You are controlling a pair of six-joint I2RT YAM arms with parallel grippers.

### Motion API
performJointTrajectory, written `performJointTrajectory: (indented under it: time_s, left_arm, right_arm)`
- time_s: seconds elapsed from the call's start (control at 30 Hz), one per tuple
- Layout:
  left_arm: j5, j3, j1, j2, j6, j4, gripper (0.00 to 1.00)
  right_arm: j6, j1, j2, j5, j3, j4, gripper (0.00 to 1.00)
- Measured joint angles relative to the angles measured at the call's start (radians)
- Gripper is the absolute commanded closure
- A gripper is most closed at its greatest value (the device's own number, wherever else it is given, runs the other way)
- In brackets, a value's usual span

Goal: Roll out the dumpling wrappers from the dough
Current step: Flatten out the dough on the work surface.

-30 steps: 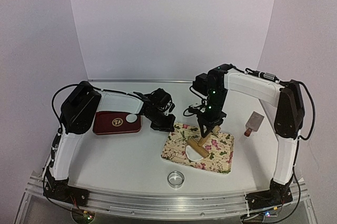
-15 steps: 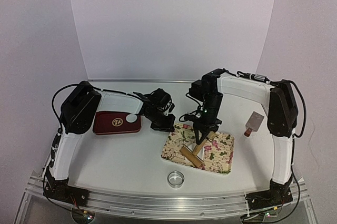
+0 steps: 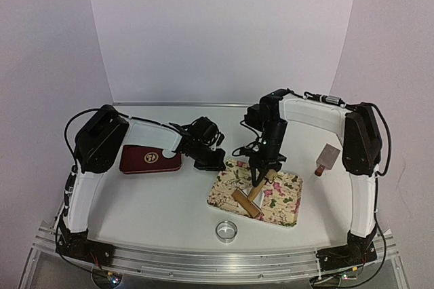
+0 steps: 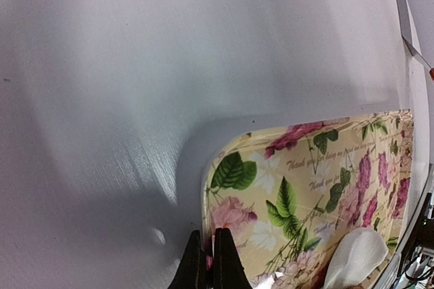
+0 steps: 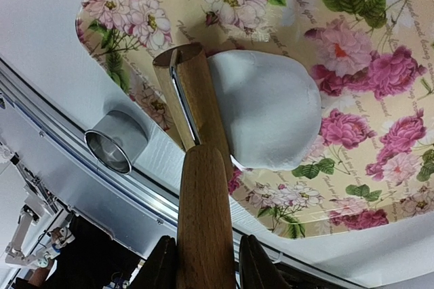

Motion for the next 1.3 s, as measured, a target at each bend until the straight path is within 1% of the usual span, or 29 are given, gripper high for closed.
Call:
performJointTrajectory:
  time_s: [0.27,0.47,0.67,1.0,1.3]
  left_arm:
    - [-0.043,-0.058,-0.007,-0.032,0.03,0.038,1.0]
    - [-0.07,-0.076,-0.009,-0.046,0.053,0.04,1.0]
    - [-0.081,-0.088,-0.009,-0.053,0.054,0.044,1.0]
    - [-0.083,-0.09,-0.009,-0.054,0.053,0.046,1.0]
    - [-0.087,-0.121,-0.008,-0.069,0.047,0.068,1.0]
  right_arm:
    - [-0.001,-0.071,0.0,-0.081,-0.041,0.01,1.0]
    - [-0.017,-0.15,-0.005,-0.12,-0.068,0.01,1.0]
    - [-0.043,-0.227,-0.031,-0.118,-0.103,0.012,1.0]
    - [-0.06,-0.264,-0.082,-0.114,-0.174,0.05,1.0]
    - [-0.077,-0.339,-0.126,-0.082,-0.213,0.055,1.0]
